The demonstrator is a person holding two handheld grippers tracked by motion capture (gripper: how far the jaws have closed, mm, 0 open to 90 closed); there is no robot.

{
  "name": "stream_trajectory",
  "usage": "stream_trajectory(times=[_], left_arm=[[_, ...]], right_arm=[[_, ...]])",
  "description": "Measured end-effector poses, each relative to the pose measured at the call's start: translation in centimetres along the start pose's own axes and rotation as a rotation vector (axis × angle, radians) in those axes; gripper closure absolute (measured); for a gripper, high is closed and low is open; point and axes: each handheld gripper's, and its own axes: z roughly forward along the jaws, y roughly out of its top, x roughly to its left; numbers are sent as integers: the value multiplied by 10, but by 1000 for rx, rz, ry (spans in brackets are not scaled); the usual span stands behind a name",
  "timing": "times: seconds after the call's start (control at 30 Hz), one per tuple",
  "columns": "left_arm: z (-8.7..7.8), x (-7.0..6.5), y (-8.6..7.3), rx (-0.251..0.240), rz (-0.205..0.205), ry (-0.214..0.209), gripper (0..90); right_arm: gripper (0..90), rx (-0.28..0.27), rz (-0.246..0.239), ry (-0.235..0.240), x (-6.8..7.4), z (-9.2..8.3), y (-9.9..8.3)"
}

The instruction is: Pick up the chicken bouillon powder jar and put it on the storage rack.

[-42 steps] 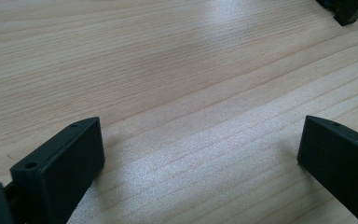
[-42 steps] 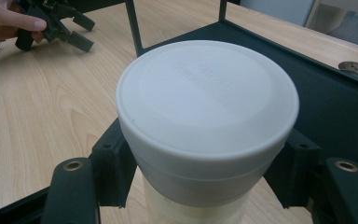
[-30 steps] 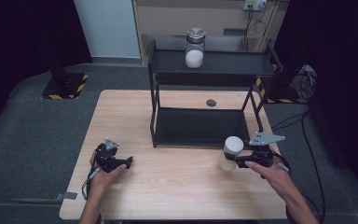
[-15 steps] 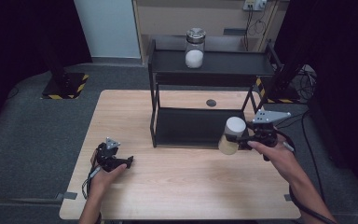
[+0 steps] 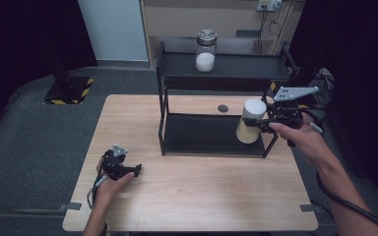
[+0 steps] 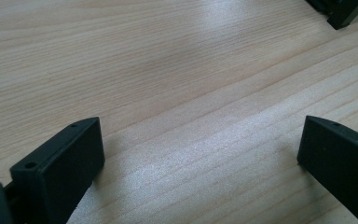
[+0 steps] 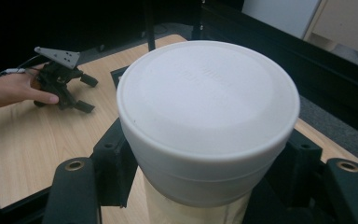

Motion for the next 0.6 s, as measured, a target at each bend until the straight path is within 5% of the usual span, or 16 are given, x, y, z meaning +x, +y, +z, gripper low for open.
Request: stream_trajectory(times=[0.6], left_arm=[[1, 1, 1, 0, 5, -4, 0]], right_arm=[[354, -1, 2, -32, -2, -26, 61]])
